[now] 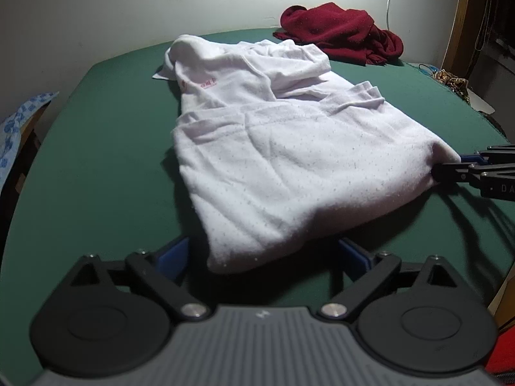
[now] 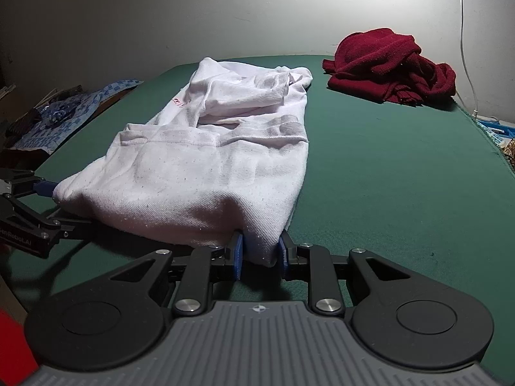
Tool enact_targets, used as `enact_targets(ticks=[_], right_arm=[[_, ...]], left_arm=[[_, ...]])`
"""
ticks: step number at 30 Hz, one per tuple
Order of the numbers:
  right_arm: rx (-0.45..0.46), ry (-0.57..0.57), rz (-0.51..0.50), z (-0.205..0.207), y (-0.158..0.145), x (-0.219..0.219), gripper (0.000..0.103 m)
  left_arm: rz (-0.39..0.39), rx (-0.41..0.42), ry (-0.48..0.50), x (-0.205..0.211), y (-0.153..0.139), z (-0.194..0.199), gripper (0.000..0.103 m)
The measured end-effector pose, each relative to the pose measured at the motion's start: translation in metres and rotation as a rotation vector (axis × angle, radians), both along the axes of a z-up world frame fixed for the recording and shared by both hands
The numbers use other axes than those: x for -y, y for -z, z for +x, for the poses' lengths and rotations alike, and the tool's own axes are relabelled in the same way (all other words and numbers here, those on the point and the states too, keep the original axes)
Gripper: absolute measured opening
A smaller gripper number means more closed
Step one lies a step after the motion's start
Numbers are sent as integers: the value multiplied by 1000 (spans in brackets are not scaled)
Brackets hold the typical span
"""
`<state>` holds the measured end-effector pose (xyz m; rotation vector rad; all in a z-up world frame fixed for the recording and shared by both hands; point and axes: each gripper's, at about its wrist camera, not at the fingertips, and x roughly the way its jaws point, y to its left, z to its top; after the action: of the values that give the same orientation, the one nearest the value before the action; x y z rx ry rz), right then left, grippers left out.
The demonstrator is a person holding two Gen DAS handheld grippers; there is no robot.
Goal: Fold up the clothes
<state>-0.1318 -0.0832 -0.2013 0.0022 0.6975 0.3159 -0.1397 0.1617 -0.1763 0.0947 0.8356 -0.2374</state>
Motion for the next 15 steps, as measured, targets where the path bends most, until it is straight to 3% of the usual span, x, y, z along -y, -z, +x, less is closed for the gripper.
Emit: enact_targets(ticks=[15], right_arm=[[19,37,-8,-4,2,-4,24]], left_arm=[[-7,39,-17,1,4,-10,102]])
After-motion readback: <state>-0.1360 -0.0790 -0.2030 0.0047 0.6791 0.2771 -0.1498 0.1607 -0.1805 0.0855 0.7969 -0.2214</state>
